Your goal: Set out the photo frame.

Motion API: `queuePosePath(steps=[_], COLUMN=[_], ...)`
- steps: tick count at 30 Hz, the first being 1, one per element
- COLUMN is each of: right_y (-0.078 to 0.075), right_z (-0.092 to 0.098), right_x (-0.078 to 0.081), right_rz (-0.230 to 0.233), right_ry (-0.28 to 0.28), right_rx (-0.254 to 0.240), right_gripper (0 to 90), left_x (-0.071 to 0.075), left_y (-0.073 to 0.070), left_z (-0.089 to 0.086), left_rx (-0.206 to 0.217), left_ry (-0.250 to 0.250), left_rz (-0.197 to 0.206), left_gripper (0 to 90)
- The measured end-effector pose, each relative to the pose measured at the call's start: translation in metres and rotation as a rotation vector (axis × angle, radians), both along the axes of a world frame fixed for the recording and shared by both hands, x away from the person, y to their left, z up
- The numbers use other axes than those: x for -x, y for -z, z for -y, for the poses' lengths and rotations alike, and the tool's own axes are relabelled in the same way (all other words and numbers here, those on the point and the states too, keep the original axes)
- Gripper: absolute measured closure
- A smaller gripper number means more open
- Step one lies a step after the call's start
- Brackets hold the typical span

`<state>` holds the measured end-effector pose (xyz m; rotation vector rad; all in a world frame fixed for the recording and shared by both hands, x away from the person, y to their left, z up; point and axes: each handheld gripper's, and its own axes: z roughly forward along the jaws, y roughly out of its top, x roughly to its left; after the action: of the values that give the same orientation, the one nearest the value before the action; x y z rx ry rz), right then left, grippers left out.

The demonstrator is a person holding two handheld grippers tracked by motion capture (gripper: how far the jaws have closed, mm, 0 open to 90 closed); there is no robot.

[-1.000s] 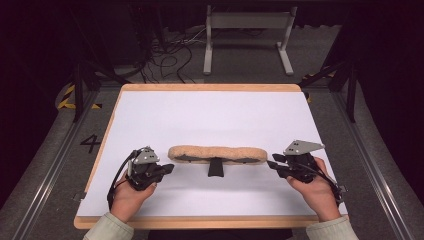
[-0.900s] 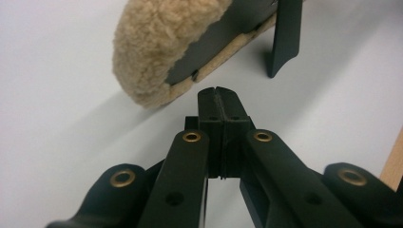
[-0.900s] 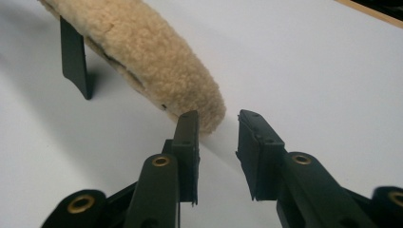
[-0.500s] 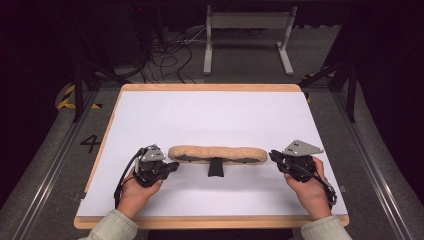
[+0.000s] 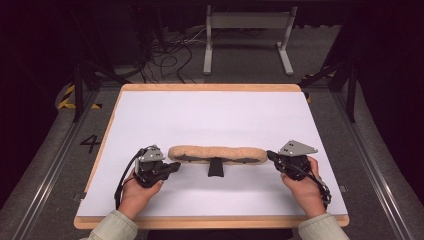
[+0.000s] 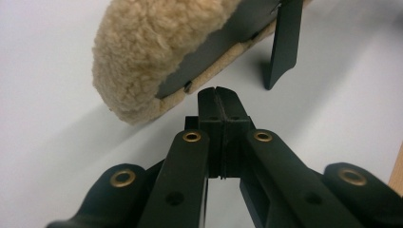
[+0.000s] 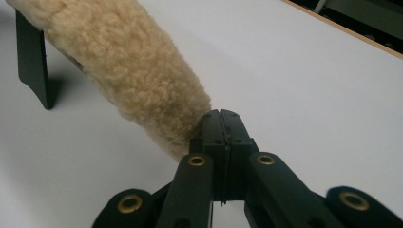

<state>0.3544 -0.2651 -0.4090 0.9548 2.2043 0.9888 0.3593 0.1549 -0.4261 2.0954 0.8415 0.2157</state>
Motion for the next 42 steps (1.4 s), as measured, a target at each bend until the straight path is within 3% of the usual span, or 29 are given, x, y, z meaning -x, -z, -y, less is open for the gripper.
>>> queuePosePath(steps=[6,13,18,24,28,35,42], right_y=[0.0,-0.002,-0.003,-0.004,-0.005,-0.005,-0.005], right_z=[-0.001,-0.002,-0.004,-0.007,-0.01,-0.017,-0.023], right_x=[0.001,0.004,0.009,0.014,0.021,0.034,0.045], right_rz=[-0.001,-0.01,-0.021,-0.039,-0.046,-0.047,-0.059], right_ry=[-0.004,-0.021,-0.043,-0.069,-0.089,-0.121,-0.158], right_rx=[0.004,0.018,0.023,0.023,0.032,0.051,0.051], right_gripper=[90.0,90.0,90.0,90.0,90.0,90.0,90.0], left_x=[-0.008,-0.018,-0.032,-0.048,-0.051,-0.049,-0.034], left_y=[0.0,-0.002,-0.001,-0.001,-0.001,-0.003,-0.008], left_z=[0.004,0.006,0.002,0.004,0.004,0.005,0.011], left_rx=[-0.009,-0.042,-0.015,-0.024,-0.034,-0.015,-0.02], left_ry=[-0.053,-0.076,-0.115,-0.157,-0.157,-0.157,-0.081], left_rz=[0.021,0.047,0.021,0.011,0.013,-0.002,0.033], left_gripper=[90.0,90.0,90.0,90.0,90.0,89.9,89.9])
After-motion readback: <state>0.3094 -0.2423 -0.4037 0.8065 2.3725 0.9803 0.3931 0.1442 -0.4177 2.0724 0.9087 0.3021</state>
